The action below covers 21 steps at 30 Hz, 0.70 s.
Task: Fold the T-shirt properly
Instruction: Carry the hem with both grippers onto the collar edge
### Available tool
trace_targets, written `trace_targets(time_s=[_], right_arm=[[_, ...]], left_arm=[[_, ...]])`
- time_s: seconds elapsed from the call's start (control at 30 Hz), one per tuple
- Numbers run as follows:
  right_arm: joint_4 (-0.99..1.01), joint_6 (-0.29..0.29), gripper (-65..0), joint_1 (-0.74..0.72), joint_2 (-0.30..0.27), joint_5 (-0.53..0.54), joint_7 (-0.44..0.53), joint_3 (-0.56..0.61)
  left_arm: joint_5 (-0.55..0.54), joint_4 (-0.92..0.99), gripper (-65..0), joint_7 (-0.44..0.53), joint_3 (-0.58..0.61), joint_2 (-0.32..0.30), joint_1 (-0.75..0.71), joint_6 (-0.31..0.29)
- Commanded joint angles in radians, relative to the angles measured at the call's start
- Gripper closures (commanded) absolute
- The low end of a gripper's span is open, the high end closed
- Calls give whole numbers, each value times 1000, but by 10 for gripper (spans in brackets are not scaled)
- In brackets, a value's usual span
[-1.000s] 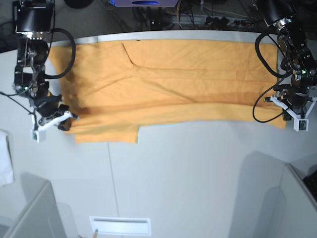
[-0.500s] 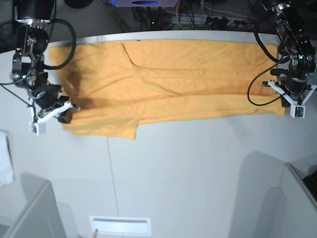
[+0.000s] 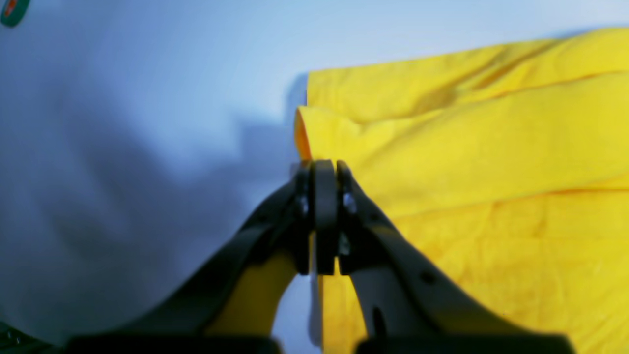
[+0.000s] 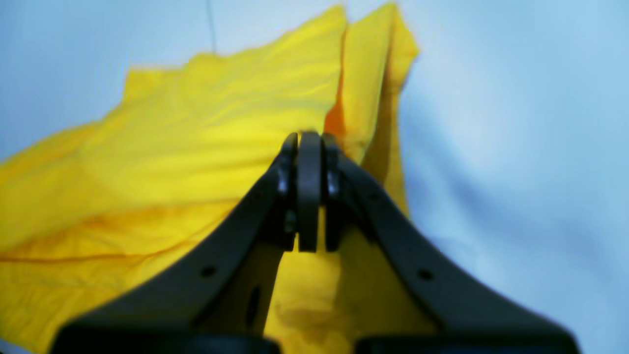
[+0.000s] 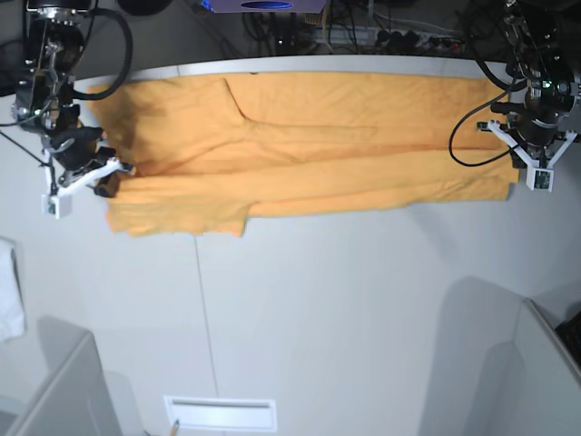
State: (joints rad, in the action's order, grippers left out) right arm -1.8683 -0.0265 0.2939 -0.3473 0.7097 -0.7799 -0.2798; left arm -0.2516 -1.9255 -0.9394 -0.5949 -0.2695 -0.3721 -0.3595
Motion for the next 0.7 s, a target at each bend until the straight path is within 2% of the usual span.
trace_targets(time_s=[0.0, 0.33, 0.67], right_arm=[[-12, 1, 0, -5, -17, 8, 18, -9], [8, 1, 0, 77, -9, 8, 18, -6], [66, 1, 0, 97, -8, 6, 20, -5]], left_arm=[[2, -21, 0, 10, -7, -15, -11, 4], [2, -39, 0, 15, -7, -15, -104, 4], [4, -35, 0, 15, -7, -15, -132, 9]])
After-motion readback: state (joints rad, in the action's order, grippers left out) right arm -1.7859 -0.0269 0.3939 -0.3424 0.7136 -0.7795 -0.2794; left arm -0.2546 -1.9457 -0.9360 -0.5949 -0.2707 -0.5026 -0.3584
